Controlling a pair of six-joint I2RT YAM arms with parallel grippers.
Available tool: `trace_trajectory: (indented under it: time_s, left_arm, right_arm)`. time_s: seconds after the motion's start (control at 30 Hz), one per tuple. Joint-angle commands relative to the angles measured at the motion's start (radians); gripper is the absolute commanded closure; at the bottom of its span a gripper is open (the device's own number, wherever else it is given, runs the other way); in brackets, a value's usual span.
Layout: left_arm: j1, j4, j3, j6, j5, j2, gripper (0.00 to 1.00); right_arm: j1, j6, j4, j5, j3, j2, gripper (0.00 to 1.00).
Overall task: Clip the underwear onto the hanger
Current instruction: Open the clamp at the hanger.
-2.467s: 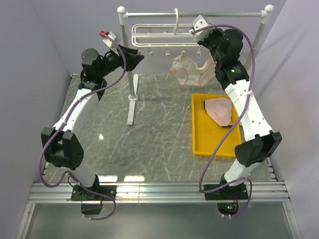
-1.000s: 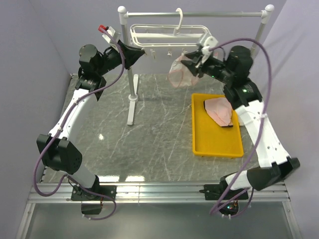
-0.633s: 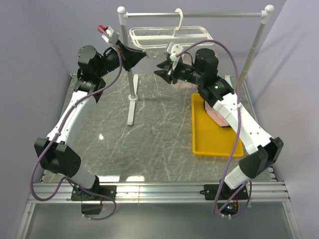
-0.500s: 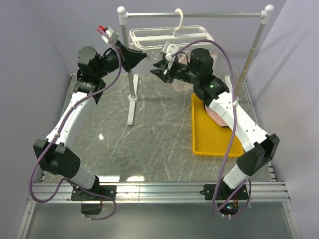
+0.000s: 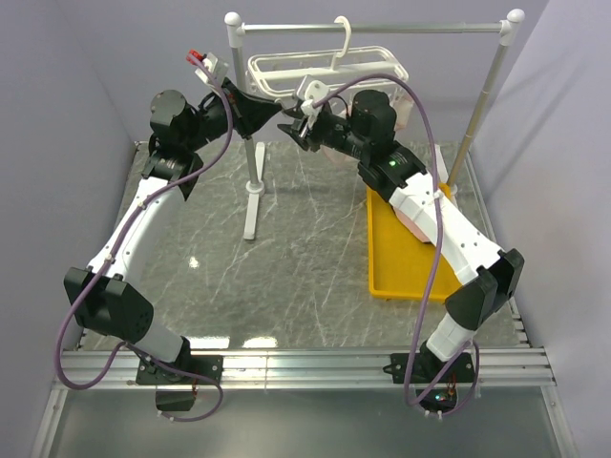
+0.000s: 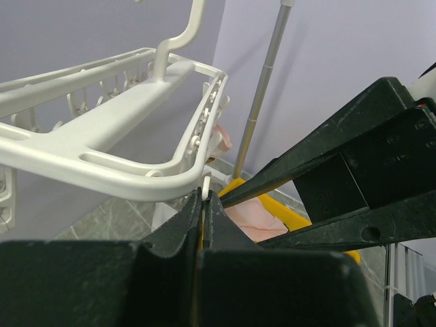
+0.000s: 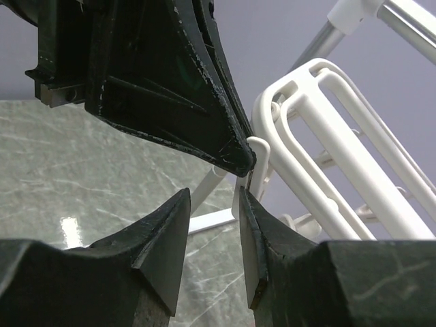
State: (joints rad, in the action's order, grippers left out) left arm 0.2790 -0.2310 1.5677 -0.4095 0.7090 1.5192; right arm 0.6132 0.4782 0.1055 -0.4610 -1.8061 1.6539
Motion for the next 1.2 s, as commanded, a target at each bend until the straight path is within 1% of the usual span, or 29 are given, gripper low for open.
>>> trace_trajectory:
  time_s: [0.0,0.13,0.23,0.4,0.57,0.73,0.9,0.93,1.03,1.07,1.1,1.13,1.17]
  left_arm:
    - [0.006,-0.031,0.006,-0.014,0.014,-0.042,1.00]
    - [0.006,-0.028,0.008,-0.012,0.017,-0.042,1.00]
    - [0.006,-0.027,0.003,-0.012,0.018,-0.044,1.00]
    - [0.005,-0.024,0.003,-0.015,0.021,-0.050,1.00]
    - [0.005,-0.025,0.011,-0.025,0.020,-0.047,1.00]
    - [0.006,-0.031,0.003,-0.034,0.020,-0.047,1.00]
    - [0.006,-0.047,0.002,-0.058,0.021,-0.042,1.00]
    - [0.006,-0.047,0.003,-0.066,0.023,-0.037,1.00]
    - [0.006,-0.039,0.008,-0.086,0.023,-0.034,1.00]
    - [0.006,-0.047,0.005,-0.091,0.021,-0.037,0.98]
    - [0.006,-0.053,-0.006,-0.095,0.020,-0.040,0.94]
    - [0.006,-0.056,-0.008,-0.109,0.014,-0.045,0.91]
    - [0.006,-0.050,-0.006,-0.115,0.007,-0.048,0.86]
  right_arm:
    - [0.005,0.030,-0.072,0.076,0.025,-0.051,0.57]
    - [0.002,0.052,-0.081,0.108,0.073,-0.097,0.57]
    - [0.002,0.079,-0.064,0.105,0.079,-0.100,0.53]
    - [0.003,0.071,-0.063,0.120,0.021,-0.045,0.49]
    - [0.005,0.066,-0.053,0.130,-0.047,0.012,0.48]
    - [0.010,0.066,-0.053,0.137,-0.078,0.040,0.49]
    - [0.023,0.082,-0.038,0.143,-0.084,0.052,0.53]
    - [0.025,0.080,-0.053,0.142,-0.073,0.049,0.55]
    - [0.025,0.069,-0.075,0.143,-0.071,0.043,0.67]
    - [0.023,0.059,-0.072,0.143,-0.078,0.047,0.79]
    - [0.023,0.050,-0.067,0.140,-0.090,0.049,0.84]
    - [0.025,0.039,-0.064,0.136,-0.090,0.047,0.91]
    - [0.023,0.021,-0.061,0.134,-0.090,0.044,0.95]
